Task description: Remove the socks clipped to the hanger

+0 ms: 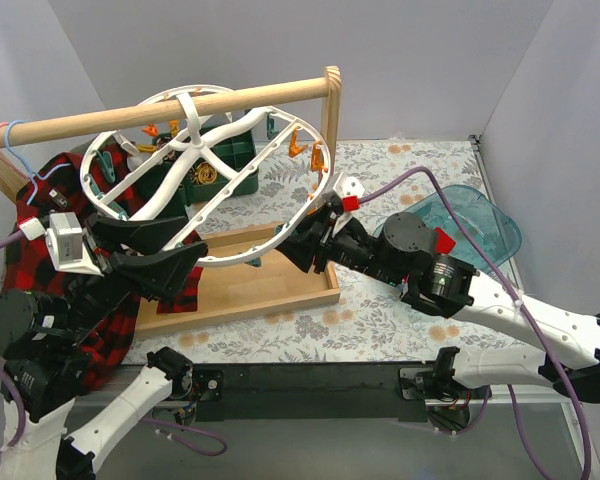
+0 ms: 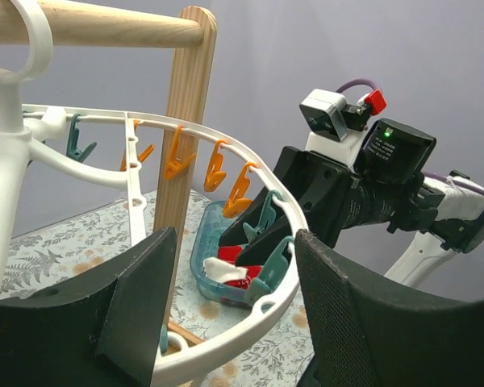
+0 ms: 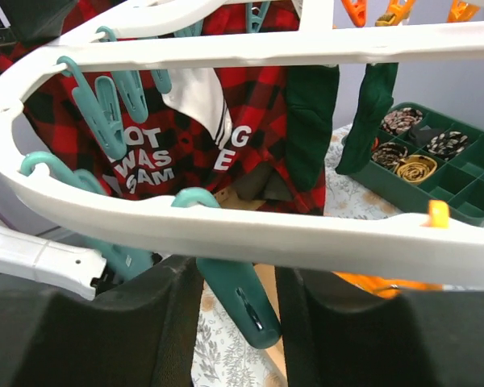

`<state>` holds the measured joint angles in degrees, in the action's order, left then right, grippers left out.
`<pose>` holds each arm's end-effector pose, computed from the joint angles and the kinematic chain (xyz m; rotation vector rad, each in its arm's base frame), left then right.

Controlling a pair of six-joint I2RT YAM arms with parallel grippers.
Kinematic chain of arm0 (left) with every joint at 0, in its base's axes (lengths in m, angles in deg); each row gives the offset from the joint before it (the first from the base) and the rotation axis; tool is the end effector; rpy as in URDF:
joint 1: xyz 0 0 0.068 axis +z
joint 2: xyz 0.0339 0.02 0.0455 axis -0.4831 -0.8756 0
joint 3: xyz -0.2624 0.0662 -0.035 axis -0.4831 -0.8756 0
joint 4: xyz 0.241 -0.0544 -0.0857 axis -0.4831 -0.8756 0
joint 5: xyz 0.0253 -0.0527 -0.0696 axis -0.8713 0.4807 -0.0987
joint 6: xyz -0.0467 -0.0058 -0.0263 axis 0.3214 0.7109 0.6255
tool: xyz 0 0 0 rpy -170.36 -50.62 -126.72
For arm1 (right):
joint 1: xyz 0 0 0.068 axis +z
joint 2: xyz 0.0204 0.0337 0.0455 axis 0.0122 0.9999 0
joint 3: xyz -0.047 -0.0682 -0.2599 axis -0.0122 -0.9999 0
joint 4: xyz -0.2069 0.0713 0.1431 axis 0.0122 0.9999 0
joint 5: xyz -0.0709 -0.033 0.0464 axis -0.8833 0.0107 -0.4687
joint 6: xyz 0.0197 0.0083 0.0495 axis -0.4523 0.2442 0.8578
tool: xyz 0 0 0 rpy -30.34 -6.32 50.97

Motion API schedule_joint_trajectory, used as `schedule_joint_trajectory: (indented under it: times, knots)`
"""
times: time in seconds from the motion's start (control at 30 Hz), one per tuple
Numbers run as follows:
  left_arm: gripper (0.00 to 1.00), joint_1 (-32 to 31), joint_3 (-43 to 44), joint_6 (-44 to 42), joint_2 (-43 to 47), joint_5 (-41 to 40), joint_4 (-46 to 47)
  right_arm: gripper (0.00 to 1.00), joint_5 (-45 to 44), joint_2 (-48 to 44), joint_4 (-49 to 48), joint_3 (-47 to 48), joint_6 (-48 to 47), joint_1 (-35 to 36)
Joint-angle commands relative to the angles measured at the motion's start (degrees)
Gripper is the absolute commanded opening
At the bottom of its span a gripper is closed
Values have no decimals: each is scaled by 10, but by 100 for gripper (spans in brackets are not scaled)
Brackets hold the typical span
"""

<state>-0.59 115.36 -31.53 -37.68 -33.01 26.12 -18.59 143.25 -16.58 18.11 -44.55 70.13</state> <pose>0.0185 -0.0231 0.4953 -0.0382 1.4005 -1.4922 0.0891 0.2294 0.4548 -0.6897 1.3267 1.0631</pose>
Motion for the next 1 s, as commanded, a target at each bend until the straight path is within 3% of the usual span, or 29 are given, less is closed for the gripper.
schedule_joint_trajectory:
  times: [0.0,0.07,0.17,0.53,0.97]
  knots:
    - [59,-1,25,-18,7,-22,-40,36,-4,-34,-8,-3,13,-18]
    - [59,-1,31,-24,6,-27,-48,24,28,-44,-1,-9,29,-45]
    - [58,-1,41,-29,4,-31,-57,20,125,-52,0,-16,70,-107]
    - [59,-1,73,-46,2,-47,-93,24,288,-30,0,8,128,-225]
    - [60,-1,73,-55,3,-27,-141,33,369,-6,-19,17,171,-337]
